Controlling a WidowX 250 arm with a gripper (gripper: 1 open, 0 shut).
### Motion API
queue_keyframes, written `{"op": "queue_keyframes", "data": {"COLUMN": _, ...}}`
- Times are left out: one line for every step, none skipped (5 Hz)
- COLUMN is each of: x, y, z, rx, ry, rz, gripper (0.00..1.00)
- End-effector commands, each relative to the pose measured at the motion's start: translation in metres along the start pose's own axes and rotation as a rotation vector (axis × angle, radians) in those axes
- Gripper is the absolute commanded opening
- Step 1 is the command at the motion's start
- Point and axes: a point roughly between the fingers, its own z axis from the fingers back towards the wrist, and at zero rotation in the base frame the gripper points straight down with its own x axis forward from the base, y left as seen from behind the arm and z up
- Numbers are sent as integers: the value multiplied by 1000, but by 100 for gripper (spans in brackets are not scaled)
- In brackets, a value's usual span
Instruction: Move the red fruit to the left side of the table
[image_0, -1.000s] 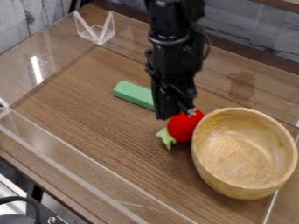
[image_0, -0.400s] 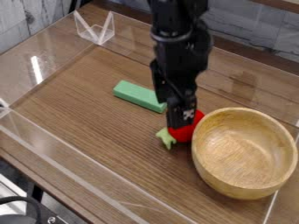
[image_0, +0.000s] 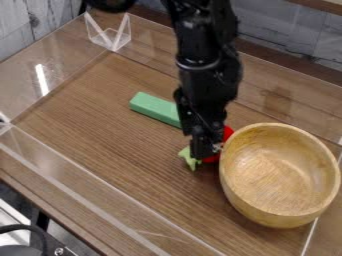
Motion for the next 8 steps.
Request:
{"op": "queue_keyframes", "data": {"x": 5, "y": 7, "z": 22, "rx": 78, "ry": -37, "rz": 71, "gripper": 0}}
{"op": "queue_keyframes", "data": {"x": -9, "y": 17, "z": 46, "rx": 129, "ry": -62, "rz": 89, "gripper": 0}}
{"op": "queue_keyframes", "data": {"x": -28, "y": 30, "z": 58, "rx": 159, "ry": -79, "rz": 112, "gripper": 0}}
{"op": "queue_keyframes", "data": {"x": -19, "y": 13, "z": 53, "rx": 150, "ry": -97, "rz": 120, "gripper": 0}}
{"op": "queue_keyframes", "data": {"x": -14, "y": 0, "z": 44, "rx": 139, "ry": -101, "rz": 111, "gripper": 100}}
{"op": "queue_keyframes", "data": {"x": -13, "y": -2, "z": 36, "rx": 136, "ry": -96, "rz": 126, "gripper": 100}}
{"op": "queue_keyframes", "data": {"x": -14, "y": -2, "z": 35, "rx": 138, "ry": -95, "rz": 134, "gripper": 0}}
{"op": "queue_keyframes", "data": {"x": -15, "y": -2, "z": 31, "rx": 136, "ry": -92, "rz": 140, "gripper": 0}}
